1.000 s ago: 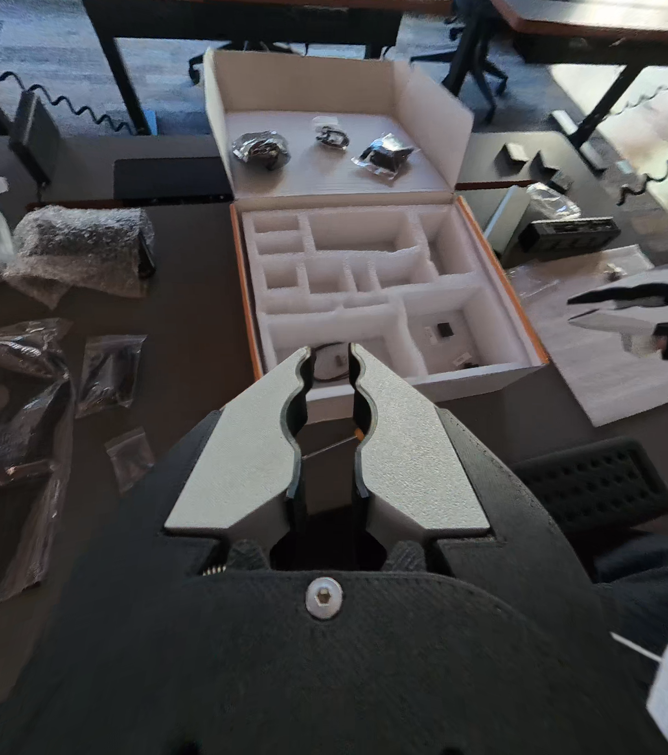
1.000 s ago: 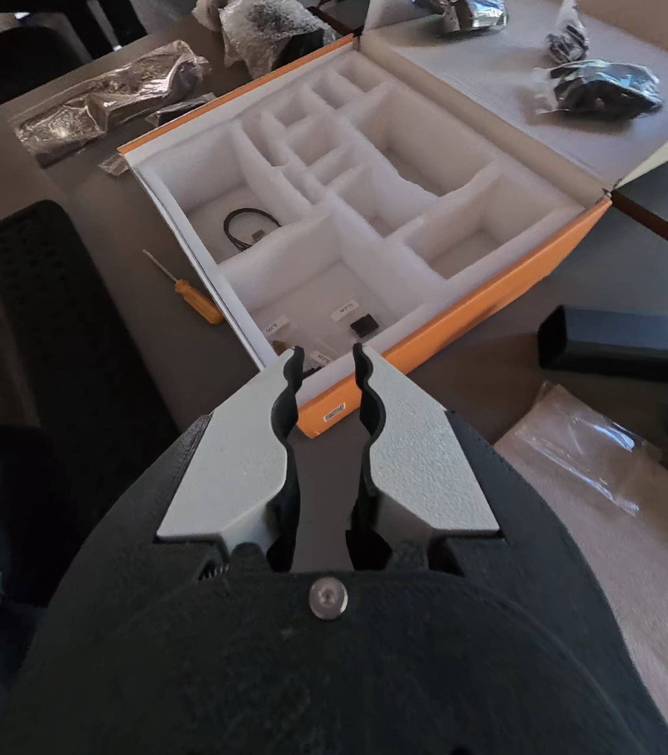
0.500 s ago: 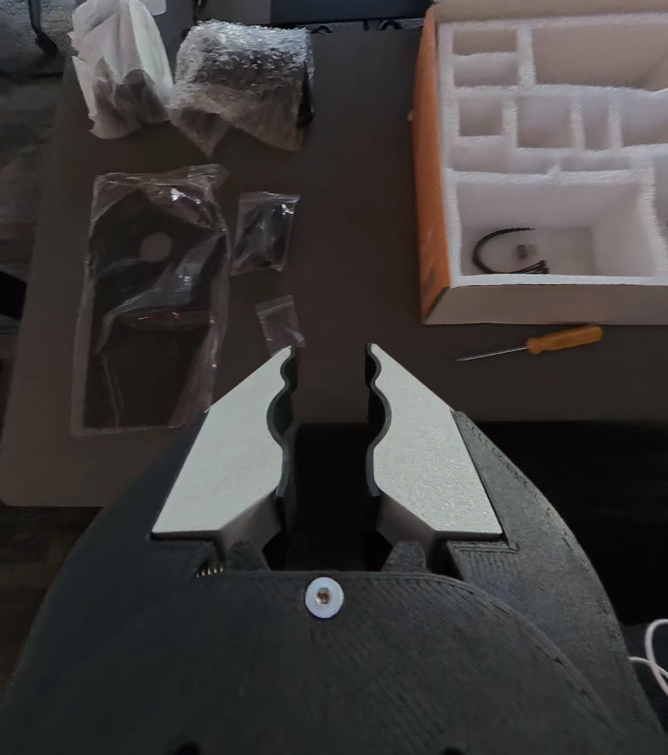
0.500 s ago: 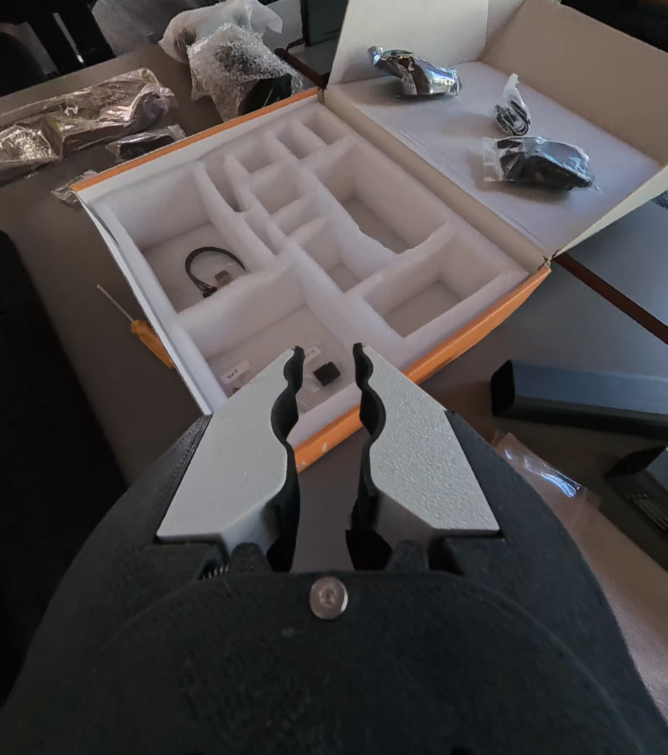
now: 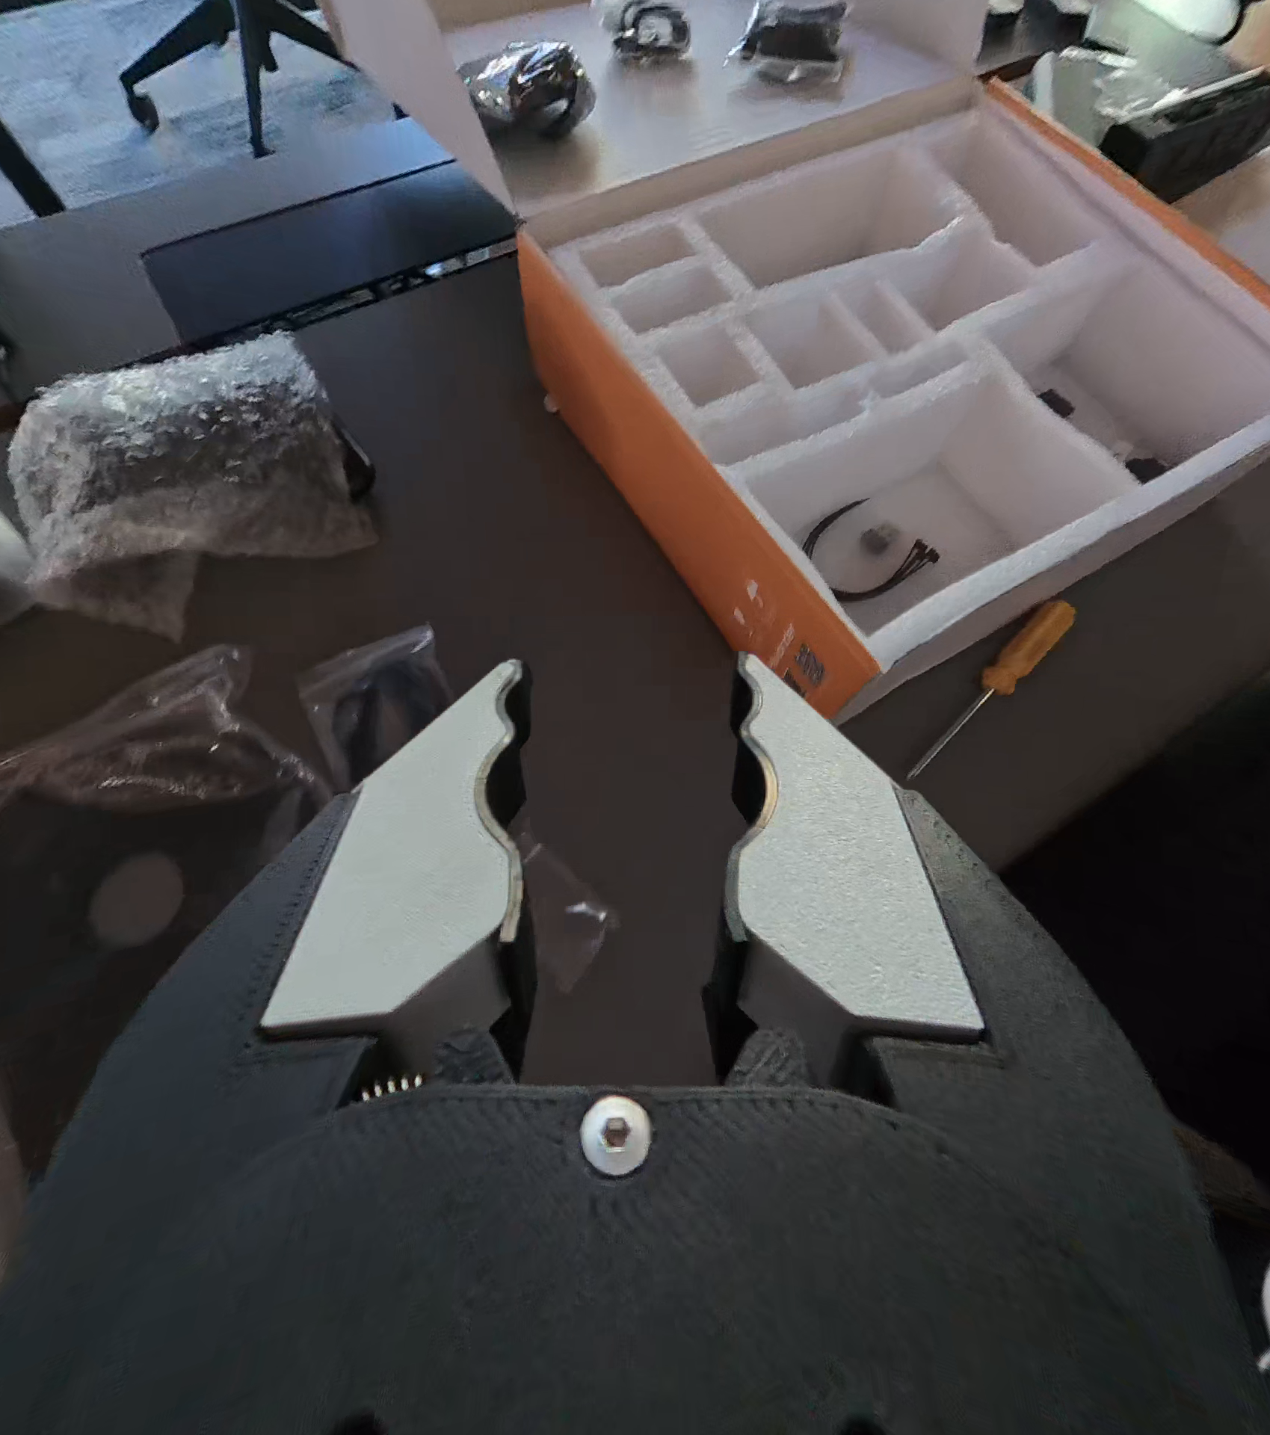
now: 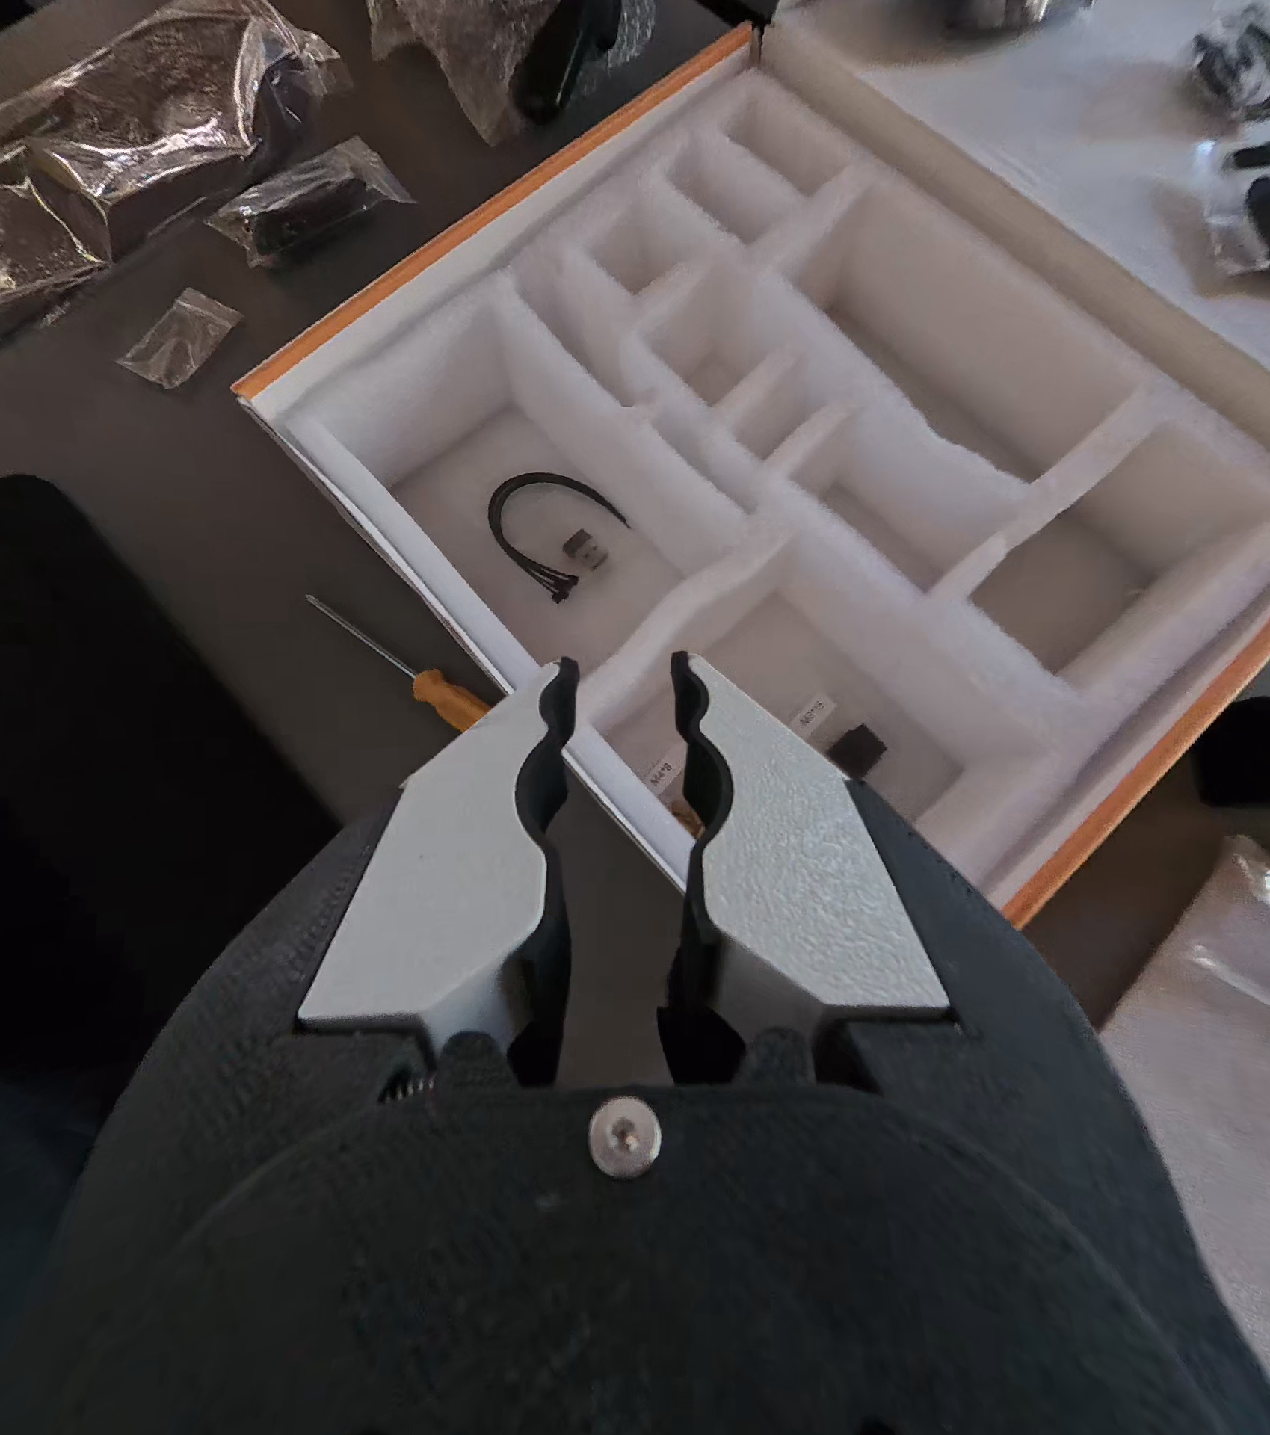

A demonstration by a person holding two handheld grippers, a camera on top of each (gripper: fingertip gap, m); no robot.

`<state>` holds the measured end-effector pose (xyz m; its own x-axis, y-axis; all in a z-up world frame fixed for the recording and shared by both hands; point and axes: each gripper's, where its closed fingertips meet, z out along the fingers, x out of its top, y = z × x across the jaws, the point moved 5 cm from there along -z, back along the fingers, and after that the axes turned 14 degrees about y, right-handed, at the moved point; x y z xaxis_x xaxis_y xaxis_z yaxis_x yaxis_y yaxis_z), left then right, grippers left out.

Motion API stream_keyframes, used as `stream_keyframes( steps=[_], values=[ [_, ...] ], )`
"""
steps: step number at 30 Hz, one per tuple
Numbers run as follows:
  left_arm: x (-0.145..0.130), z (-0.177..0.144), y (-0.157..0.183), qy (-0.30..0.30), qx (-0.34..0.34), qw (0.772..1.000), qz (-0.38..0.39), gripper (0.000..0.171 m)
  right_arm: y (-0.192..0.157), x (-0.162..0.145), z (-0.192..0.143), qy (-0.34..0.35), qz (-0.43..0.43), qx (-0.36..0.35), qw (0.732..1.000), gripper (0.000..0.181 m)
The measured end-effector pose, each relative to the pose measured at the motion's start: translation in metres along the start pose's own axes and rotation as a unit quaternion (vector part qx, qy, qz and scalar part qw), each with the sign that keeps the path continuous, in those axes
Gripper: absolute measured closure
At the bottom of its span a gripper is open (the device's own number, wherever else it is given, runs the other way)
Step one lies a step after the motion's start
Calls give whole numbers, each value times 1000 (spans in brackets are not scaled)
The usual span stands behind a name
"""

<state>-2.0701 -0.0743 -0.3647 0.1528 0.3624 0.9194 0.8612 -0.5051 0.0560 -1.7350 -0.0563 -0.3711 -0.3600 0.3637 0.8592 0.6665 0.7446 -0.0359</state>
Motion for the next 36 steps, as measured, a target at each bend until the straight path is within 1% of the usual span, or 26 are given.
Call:
stream_keyframes(
  steps=[4,7,10,13,16,20,26,29,32,34,36],
  values=[
    [4,29,6,20,-44,998,-49,122,10,-8,9,-18,24,-9,1000,156],
    [8,48,10,27,-54,997,-56,122,36,-24,10,-45,29,-23,998,157],
    [16,67,16,38,-73,994,-70,123,60,-36,6,-82,34,-10,996,158],
    [22,87,20,38,-83,993,-69,122,78,-43,1,-110,27,19,993,159],
    [28,103,25,47,-91,991,-83,123,88,-44,0,-118,33,57,991,159],
    [35,121,30,50,-104,990,-87,123,104,-44,-3,-125,19,52,991,159],
    [40,137,40,45,-120,989,-74,125,105,-44,-7,-98,47,54,993,160],
    [42,142,45,41,-129,989,-67,128,106,-48,-12,-99,41,39,994,160],
    [43,144,50,39,-137,988,-66,132,109,-54,-24,-100,41,17,994,162],
    [44,146,54,39,-144,987,-67,136,115,-60,-38,-103,39,-10,994,163],
    [46,148,59,39,-153,985,-72,140,126,-70,-60,-118,28,-50,991,165]
  ],
)
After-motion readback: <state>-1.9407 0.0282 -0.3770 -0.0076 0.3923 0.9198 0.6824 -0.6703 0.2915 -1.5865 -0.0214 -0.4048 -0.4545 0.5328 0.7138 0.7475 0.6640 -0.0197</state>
